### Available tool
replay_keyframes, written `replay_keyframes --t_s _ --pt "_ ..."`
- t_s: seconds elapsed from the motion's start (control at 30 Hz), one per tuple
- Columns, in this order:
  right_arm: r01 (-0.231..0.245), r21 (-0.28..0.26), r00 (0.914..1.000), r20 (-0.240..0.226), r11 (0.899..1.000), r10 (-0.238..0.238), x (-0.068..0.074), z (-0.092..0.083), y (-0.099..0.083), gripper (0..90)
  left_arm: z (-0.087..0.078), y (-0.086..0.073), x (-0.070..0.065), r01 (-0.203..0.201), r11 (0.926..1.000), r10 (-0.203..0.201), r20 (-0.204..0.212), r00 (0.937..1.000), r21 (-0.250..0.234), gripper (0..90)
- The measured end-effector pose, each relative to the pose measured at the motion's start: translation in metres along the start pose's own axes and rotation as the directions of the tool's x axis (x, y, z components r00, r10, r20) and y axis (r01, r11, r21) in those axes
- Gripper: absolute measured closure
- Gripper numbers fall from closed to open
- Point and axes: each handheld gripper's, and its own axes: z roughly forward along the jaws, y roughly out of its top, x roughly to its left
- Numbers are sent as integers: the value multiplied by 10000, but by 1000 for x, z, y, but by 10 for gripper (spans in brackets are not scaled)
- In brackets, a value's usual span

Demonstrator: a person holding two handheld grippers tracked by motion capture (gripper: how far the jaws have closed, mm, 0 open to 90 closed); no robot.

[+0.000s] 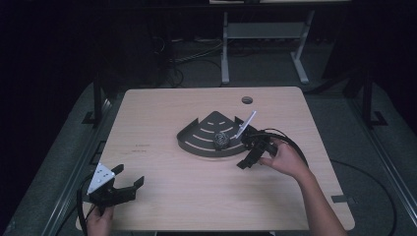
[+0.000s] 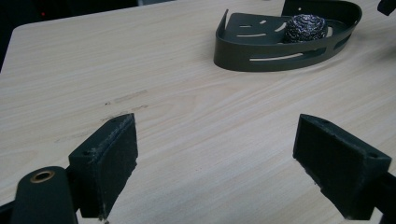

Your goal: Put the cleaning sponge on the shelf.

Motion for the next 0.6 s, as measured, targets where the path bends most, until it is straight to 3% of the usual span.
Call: replay_keyframes --t_s 0.6 --pt "-358 -188 9993 -97 9992 356 5 1 -34 169 1 0 0 3 10000 -3 -3 10000 50 132"
